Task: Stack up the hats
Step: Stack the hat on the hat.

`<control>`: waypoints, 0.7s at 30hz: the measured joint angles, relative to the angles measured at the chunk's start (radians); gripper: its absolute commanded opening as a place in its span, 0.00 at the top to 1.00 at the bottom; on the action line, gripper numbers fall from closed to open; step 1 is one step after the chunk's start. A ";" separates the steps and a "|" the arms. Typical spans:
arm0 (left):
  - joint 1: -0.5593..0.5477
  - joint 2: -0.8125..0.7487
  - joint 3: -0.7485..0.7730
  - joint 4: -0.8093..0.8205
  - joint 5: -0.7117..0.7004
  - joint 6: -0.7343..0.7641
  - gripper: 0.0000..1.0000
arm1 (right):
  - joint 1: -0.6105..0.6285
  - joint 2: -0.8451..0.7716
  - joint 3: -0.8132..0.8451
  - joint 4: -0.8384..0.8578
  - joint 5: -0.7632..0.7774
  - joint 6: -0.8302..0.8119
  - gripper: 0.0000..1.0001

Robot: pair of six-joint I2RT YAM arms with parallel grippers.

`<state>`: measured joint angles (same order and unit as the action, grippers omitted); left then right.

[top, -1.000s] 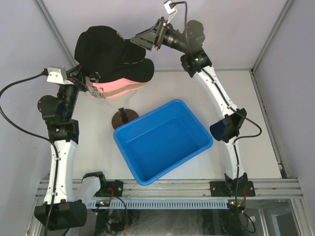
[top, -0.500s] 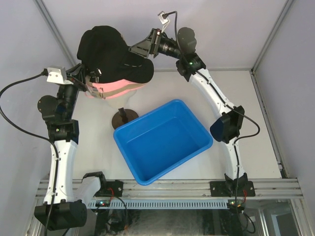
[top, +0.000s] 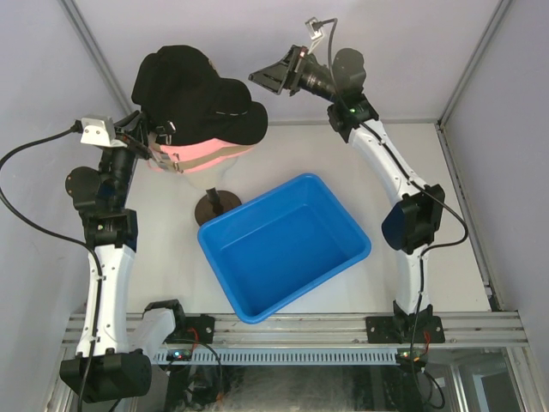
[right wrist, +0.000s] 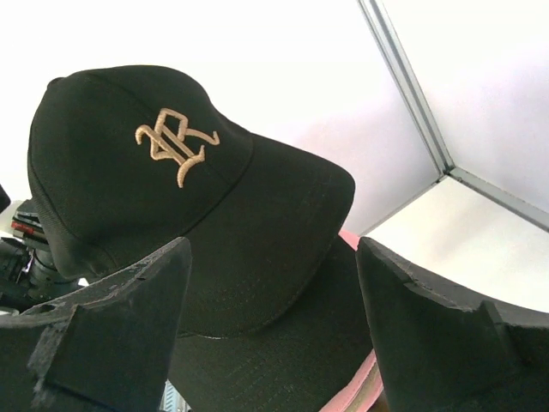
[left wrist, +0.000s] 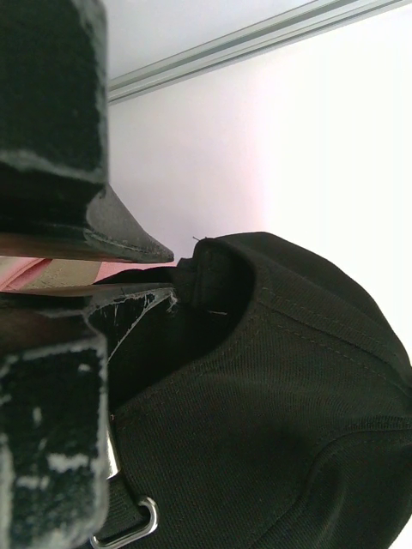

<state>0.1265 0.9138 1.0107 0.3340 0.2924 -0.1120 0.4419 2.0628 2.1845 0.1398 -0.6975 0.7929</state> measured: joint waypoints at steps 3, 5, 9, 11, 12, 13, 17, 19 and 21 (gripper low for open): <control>0.000 0.000 0.000 0.000 -0.001 0.000 0.81 | 0.001 0.003 0.002 0.021 -0.015 0.000 0.23; 0.000 0.000 0.000 0.000 -0.001 0.000 0.81 | 0.006 0.012 0.010 0.033 -0.025 0.000 0.23; 0.000 0.000 0.000 0.000 -0.001 0.000 0.82 | 0.016 0.033 0.018 0.044 -0.041 0.000 0.23; 0.000 0.000 0.000 0.000 -0.001 0.001 0.82 | 0.019 0.040 0.018 0.044 -0.045 0.000 0.23; 0.000 0.000 0.000 0.000 -0.001 0.002 0.82 | 0.021 0.043 0.018 0.044 -0.045 0.000 0.23; 0.000 0.000 0.000 0.000 -0.001 0.002 0.81 | 0.023 0.046 0.018 0.043 -0.045 0.000 0.23; 0.000 0.000 0.000 0.000 -0.001 0.003 0.82 | 0.026 0.053 0.018 0.044 -0.047 0.000 0.23; 0.000 0.000 0.000 0.000 -0.001 0.003 0.82 | 0.026 0.055 0.018 0.045 -0.048 0.000 0.23; 0.000 0.000 0.000 0.000 -0.001 0.003 0.82 | 0.026 0.058 0.018 0.047 -0.049 0.000 0.23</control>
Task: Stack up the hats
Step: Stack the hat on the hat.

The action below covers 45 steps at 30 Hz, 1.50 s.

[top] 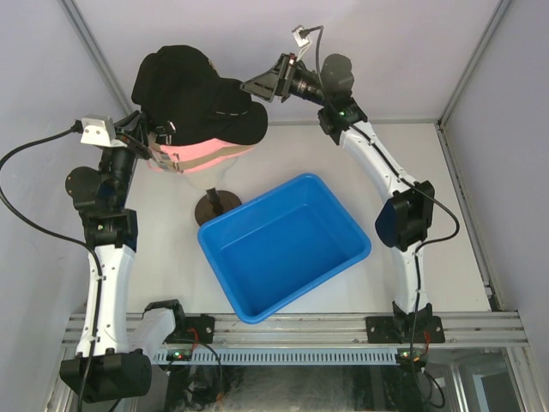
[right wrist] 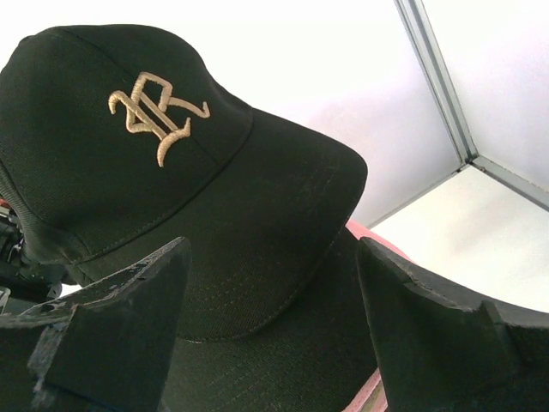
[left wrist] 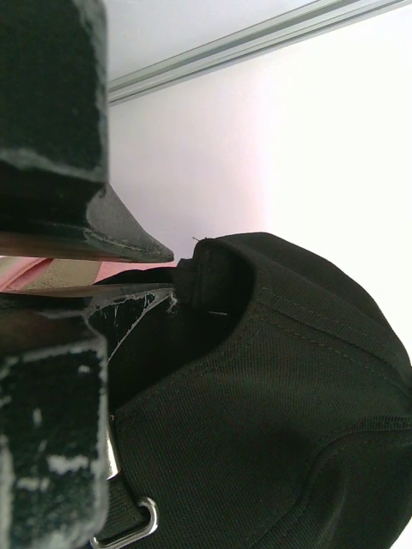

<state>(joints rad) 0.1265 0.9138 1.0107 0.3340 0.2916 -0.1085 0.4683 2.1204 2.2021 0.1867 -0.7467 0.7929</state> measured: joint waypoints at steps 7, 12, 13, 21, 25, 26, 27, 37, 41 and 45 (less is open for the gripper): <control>0.000 0.000 0.000 0.000 0.000 0.001 0.82 | 0.001 0.026 0.000 0.027 -0.013 0.000 0.23; 0.000 0.000 0.000 0.000 0.000 0.006 0.82 | 0.005 0.054 0.000 0.057 -0.027 0.001 0.23; 0.000 0.000 0.000 0.000 0.000 0.006 0.82 | 0.005 0.057 0.000 0.066 -0.032 0.002 0.23; 0.000 0.005 0.000 0.001 0.000 0.006 0.82 | 0.010 0.063 0.000 0.162 -0.080 0.003 0.23; 0.000 0.012 0.000 0.005 0.000 0.006 0.82 | 0.013 0.060 -0.025 0.228 -0.101 0.003 0.23; 0.000 0.014 0.000 0.008 0.000 0.006 0.81 | 0.013 0.056 -0.044 0.247 -0.102 0.004 0.23; 0.000 0.016 0.000 0.010 0.001 0.006 0.81 | 0.013 0.050 -0.067 0.263 -0.103 0.005 0.23; 0.000 0.032 0.000 0.021 0.000 0.005 0.79 | 0.011 -0.060 -0.249 0.352 -0.112 0.008 0.23; 0.000 0.036 0.000 0.021 -0.002 0.006 0.79 | 0.009 -0.095 -0.271 0.388 -0.114 0.007 0.23; 0.000 0.037 0.000 0.019 -0.002 0.006 0.78 | 0.003 -0.101 -0.272 0.416 -0.120 0.007 0.23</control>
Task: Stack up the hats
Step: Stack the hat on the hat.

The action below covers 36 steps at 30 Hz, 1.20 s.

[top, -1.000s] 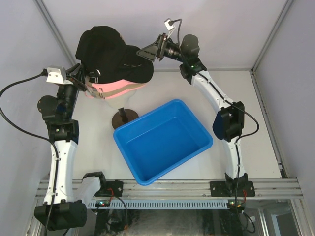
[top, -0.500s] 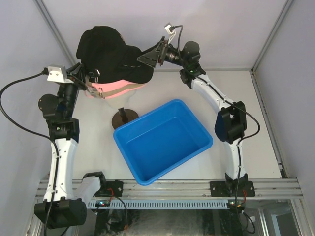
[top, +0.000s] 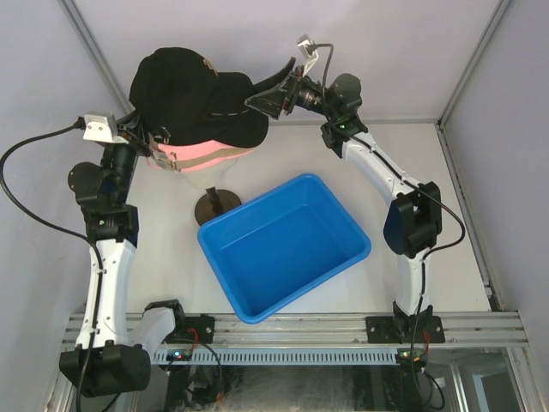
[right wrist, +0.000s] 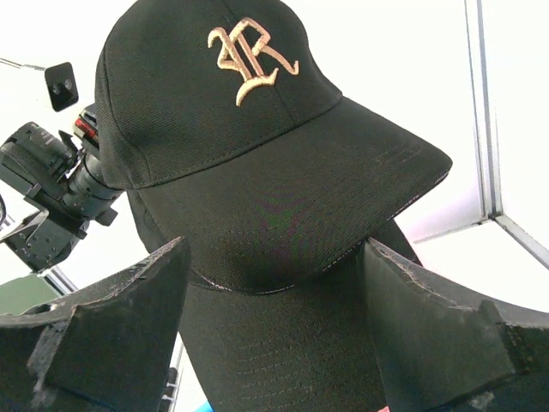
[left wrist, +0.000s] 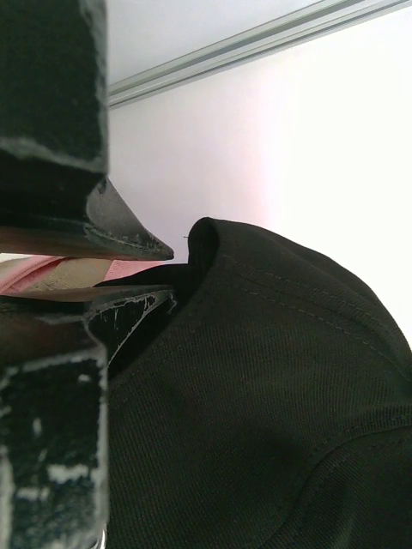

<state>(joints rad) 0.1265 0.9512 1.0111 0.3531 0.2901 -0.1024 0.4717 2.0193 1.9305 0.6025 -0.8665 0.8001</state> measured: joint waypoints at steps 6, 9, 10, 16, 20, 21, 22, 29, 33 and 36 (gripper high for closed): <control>0.000 0.001 0.003 -0.008 0.000 0.001 0.78 | 0.001 -0.014 -0.039 0.017 -0.004 0.000 0.23; 0.000 0.003 0.003 -0.008 0.000 0.002 0.77 | 0.003 -0.031 -0.063 0.022 -0.007 0.000 0.23; 0.000 0.003 0.003 -0.008 0.000 0.002 0.77 | 0.003 -0.036 -0.066 0.022 -0.007 0.000 0.23; 0.000 0.003 0.003 -0.013 -0.007 0.008 0.74 | 0.008 -0.086 -0.091 0.023 -0.007 0.000 0.23; 0.000 0.004 0.003 -0.018 -0.011 0.008 0.72 | 0.017 -0.108 -0.094 0.023 -0.007 0.000 0.23; 0.000 0.004 0.003 -0.019 -0.011 0.008 0.71 | 0.020 -0.113 -0.099 0.023 -0.007 0.000 0.23; 0.000 0.004 0.003 -0.019 -0.014 0.008 0.71 | 0.022 -0.119 -0.105 0.024 -0.007 0.000 0.23; 0.000 0.004 0.003 -0.020 -0.017 0.009 0.67 | 0.028 -0.148 -0.171 0.026 -0.006 0.000 0.23; 0.000 0.002 0.003 -0.020 -0.014 0.008 0.65 | 0.026 -0.172 -0.242 0.031 0.000 0.000 0.23; 0.000 -0.002 0.003 -0.021 -0.013 0.009 0.63 | 0.018 -0.188 -0.294 0.034 0.007 0.000 0.23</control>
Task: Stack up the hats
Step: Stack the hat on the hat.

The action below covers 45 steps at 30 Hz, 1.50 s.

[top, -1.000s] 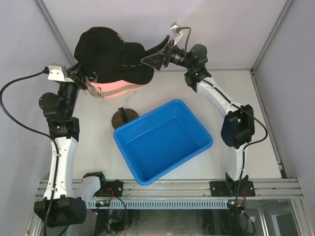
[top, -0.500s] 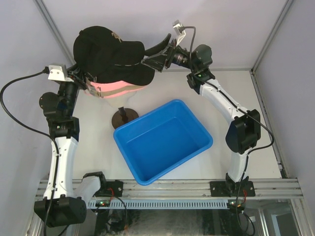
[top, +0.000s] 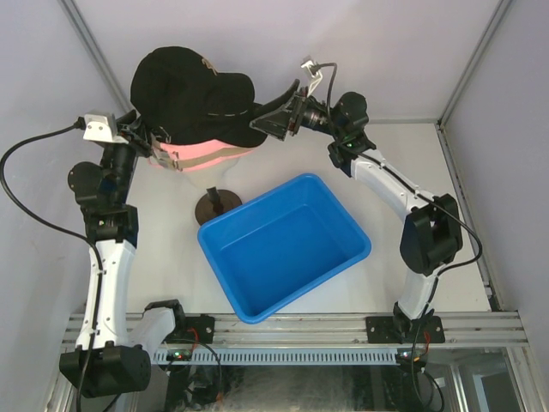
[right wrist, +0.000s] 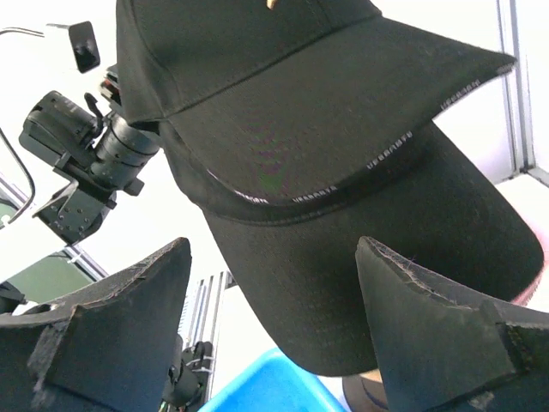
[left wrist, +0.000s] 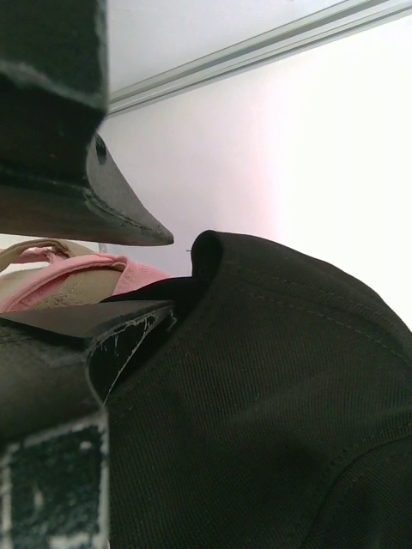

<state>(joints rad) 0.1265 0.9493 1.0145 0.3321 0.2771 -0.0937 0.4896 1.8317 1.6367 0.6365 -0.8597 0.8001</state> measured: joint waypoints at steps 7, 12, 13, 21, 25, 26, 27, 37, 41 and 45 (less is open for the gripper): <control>0.000 -0.010 0.000 -0.003 0.006 0.001 0.60 | -0.025 -0.035 -0.034 -0.066 0.032 0.000 0.23; 0.000 -0.016 0.000 -0.002 0.020 0.000 0.60 | -0.029 -0.082 0.020 -0.237 0.084 0.000 0.23; 0.000 -0.016 0.000 -0.002 0.023 0.000 0.60 | -0.026 -0.087 0.048 -0.276 0.099 0.000 0.23; 0.000 -0.017 0.000 0.003 0.043 0.000 0.58 | 0.029 -0.029 0.402 -0.493 0.167 0.000 0.23; 0.000 -0.023 0.000 0.010 0.068 -0.002 0.58 | 0.061 0.056 0.553 -0.541 0.179 0.000 0.23; 0.000 -0.028 0.000 0.012 0.074 -0.004 0.58 | 0.067 0.085 0.587 -0.553 0.181 -0.001 0.23; 0.000 -0.033 -0.002 0.017 0.079 -0.007 0.58 | 0.072 0.118 0.623 -0.570 0.183 0.000 0.23; 0.000 -0.106 -0.037 0.070 0.102 -0.029 0.56 | 0.083 0.330 0.791 -0.661 0.207 0.003 0.23; 0.000 -0.105 -0.051 0.072 0.099 -0.031 0.56 | 0.083 0.332 0.795 -0.667 0.208 0.003 0.23; 0.000 -0.109 -0.073 0.070 0.073 -0.031 0.55 | 0.083 0.330 0.781 -0.659 0.208 0.003 0.23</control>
<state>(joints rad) 0.1265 0.8406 0.9413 0.4019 0.3500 -0.1242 0.5728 2.1616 2.4180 -0.0223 -0.6521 0.8032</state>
